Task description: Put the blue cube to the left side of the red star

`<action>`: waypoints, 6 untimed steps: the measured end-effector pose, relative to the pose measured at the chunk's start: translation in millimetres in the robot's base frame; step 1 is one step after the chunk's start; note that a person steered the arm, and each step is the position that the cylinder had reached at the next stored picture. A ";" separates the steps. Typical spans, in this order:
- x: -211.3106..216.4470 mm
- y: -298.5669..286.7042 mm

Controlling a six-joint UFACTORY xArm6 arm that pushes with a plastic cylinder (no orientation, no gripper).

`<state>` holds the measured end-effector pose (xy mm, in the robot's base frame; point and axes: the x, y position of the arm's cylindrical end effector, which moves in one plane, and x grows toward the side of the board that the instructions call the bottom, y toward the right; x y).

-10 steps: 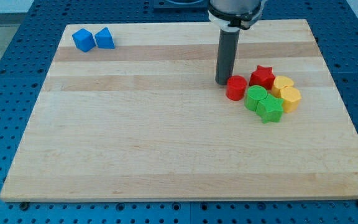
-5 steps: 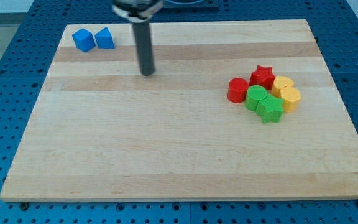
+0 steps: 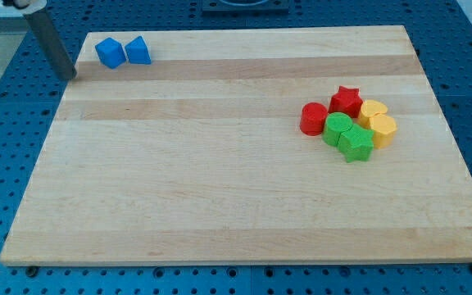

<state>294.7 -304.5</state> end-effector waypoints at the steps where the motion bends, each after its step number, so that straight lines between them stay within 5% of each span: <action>1: -40.2 0.0; 2: -61.4 1.9; 6: -37.2 70.8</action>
<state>257.5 -233.7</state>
